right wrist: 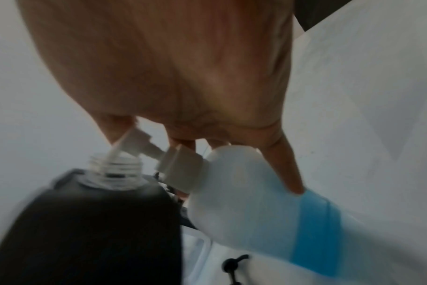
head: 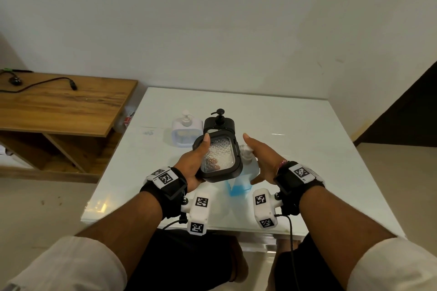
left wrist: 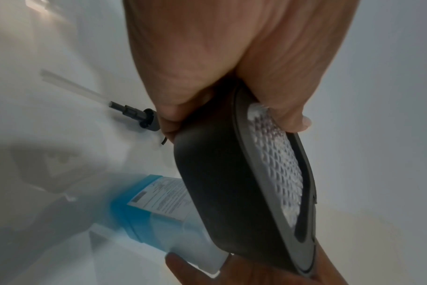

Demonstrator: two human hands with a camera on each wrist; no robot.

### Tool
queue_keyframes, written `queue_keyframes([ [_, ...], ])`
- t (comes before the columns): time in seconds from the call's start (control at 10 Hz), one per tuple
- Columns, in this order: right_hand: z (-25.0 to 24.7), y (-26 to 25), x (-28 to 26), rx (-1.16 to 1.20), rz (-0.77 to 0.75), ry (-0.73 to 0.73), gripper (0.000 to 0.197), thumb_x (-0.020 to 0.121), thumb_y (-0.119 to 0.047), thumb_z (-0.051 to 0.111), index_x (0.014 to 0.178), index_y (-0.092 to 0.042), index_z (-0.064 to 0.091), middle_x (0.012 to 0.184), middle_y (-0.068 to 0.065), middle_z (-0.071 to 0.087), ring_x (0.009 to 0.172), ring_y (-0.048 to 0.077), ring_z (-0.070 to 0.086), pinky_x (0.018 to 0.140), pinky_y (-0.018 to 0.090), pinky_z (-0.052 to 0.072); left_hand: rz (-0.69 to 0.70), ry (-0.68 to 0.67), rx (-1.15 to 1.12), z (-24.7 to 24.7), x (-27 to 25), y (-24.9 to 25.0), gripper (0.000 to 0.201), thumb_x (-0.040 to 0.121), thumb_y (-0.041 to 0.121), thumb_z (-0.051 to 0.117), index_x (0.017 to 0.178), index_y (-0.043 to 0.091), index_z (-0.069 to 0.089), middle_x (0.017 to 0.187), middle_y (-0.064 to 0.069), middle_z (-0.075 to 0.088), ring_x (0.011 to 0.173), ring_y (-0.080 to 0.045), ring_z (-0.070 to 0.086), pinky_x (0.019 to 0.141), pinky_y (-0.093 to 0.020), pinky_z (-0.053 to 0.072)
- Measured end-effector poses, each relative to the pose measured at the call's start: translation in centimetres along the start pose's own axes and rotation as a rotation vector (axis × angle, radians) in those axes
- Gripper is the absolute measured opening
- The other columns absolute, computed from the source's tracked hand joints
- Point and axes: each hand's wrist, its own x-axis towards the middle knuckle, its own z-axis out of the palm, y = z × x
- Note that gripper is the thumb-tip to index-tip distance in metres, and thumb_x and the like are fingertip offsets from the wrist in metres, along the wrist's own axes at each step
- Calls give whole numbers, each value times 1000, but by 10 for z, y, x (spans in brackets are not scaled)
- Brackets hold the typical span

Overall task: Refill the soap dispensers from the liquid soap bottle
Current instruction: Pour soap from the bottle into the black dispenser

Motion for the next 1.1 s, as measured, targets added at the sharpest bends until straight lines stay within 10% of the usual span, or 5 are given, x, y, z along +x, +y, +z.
queue_keyframes([
  [0.1,2,-14,-8,-33,-107,114,56,90,-53,55,132,-17,56,139,6,50,129,32,45,99,46,40,5,-7,5,-1,0,0,61,77,56,65,124,16,66,117,-9,76,107,-26,72,91,-42,57],
  [0.2,-2,-21,-7,-84,-193,250,35,103,-29,39,87,-11,65,105,10,63,100,25,55,71,25,37,6,-9,-9,1,0,1,59,78,55,64,123,16,67,116,-8,77,104,-24,73,85,-40,58],
  [0.3,1,-24,-1,-64,-167,303,45,101,-36,37,74,-12,63,97,9,65,92,24,57,75,32,37,0,2,-3,2,0,3,53,88,54,62,124,15,67,117,-9,76,107,-26,73,87,-40,58],
  [0.6,8,-40,19,-141,-134,312,38,101,-24,43,122,2,60,119,19,64,80,20,56,74,29,47,8,-18,-23,1,-2,4,46,98,45,56,124,9,67,117,-12,76,106,-24,73,88,-39,57],
  [1.1,15,-35,36,-305,-73,459,34,103,-7,31,132,5,45,135,22,53,126,36,49,100,35,37,-25,-25,-34,0,4,3,52,93,47,59,129,10,65,120,-13,75,113,-29,70,89,-41,57],
])
